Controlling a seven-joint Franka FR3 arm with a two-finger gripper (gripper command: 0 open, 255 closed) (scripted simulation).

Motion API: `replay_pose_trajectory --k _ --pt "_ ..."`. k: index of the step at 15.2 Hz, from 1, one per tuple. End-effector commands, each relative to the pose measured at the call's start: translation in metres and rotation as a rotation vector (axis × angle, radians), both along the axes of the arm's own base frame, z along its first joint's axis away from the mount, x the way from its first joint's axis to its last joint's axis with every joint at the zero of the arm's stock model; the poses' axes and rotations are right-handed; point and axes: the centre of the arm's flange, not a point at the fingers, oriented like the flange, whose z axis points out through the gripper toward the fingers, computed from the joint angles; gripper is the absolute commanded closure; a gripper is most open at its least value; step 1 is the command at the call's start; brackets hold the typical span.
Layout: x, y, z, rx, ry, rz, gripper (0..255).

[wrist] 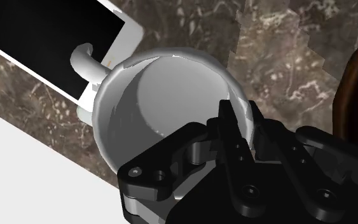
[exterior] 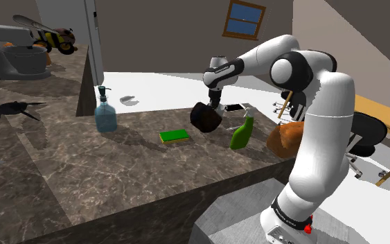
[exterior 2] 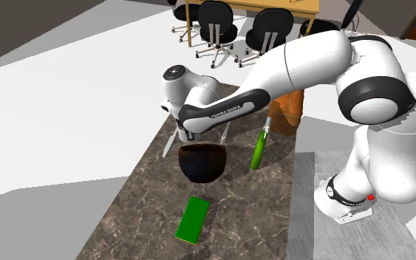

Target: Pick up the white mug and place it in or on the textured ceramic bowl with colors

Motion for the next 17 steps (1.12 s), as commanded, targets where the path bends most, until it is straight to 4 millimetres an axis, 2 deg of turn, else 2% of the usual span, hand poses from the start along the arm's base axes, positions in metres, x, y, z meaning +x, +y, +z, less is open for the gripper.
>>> replay_pose_trajectory --k 1,3,17 --pt "0.0 0.0 0.0 0.0 0.0 0.0 255" --pt "0.0 -0.001 -0.001 0.0 0.001 0.0 255" --pt "0.0 -0.001 0.073 0.0 0.001 0.0 255"
